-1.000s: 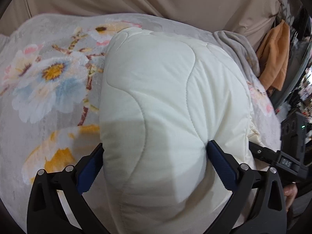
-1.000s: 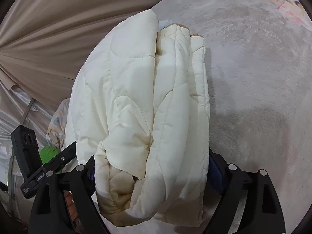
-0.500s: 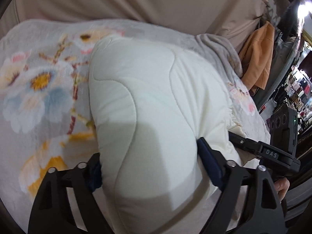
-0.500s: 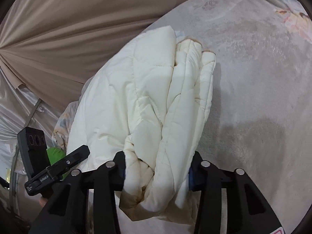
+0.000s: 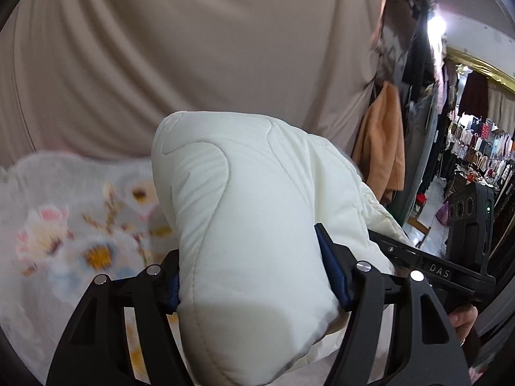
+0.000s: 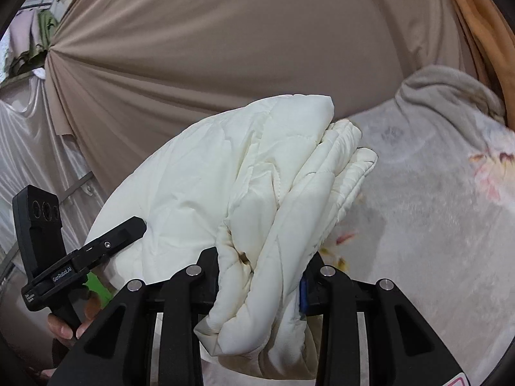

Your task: Fold large clothes

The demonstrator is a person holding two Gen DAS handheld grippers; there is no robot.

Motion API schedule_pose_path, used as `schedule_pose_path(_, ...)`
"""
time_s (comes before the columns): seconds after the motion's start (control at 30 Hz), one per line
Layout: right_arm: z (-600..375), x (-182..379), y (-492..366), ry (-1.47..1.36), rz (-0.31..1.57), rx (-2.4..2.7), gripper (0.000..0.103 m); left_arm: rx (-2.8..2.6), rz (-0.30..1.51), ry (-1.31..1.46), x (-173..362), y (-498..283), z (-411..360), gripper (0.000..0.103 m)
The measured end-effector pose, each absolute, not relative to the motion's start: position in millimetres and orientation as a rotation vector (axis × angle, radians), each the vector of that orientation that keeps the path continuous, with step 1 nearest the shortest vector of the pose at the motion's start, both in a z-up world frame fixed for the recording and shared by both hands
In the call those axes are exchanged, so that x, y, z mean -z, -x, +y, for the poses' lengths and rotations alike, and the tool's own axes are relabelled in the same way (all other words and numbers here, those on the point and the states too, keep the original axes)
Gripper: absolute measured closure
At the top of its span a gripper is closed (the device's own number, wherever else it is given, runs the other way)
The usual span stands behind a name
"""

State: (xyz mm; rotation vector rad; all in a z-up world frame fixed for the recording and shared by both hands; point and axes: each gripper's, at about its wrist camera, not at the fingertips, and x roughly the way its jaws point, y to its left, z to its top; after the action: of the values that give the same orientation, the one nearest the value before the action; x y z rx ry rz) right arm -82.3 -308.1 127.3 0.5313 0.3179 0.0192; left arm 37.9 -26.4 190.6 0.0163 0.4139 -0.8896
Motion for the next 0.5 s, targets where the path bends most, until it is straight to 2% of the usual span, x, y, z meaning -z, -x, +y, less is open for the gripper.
schedule_pose_path(0.1, -294.0, -155.4, 73.0, -0.491, 0.246, -0.053, 0.07, 0.873, 0.276, -0.023, -216.5, -32.8, -1.6, 0.037)
schedule_pose_path(0.3, -265.3, -187.6, 14.3, -0.445, 0.19, -0.135, 0.069, 0.817, 0.151, 0.024, -233.2, -67.3, 46.2, 0.037)
schedule_pose_path(0.5, -237.7, -156.5, -84.1, -0.468, 0.251, -0.19, 0.068, 0.742, 0.144, 0.059, -198.9, -143.9, 76.8, 0.036)
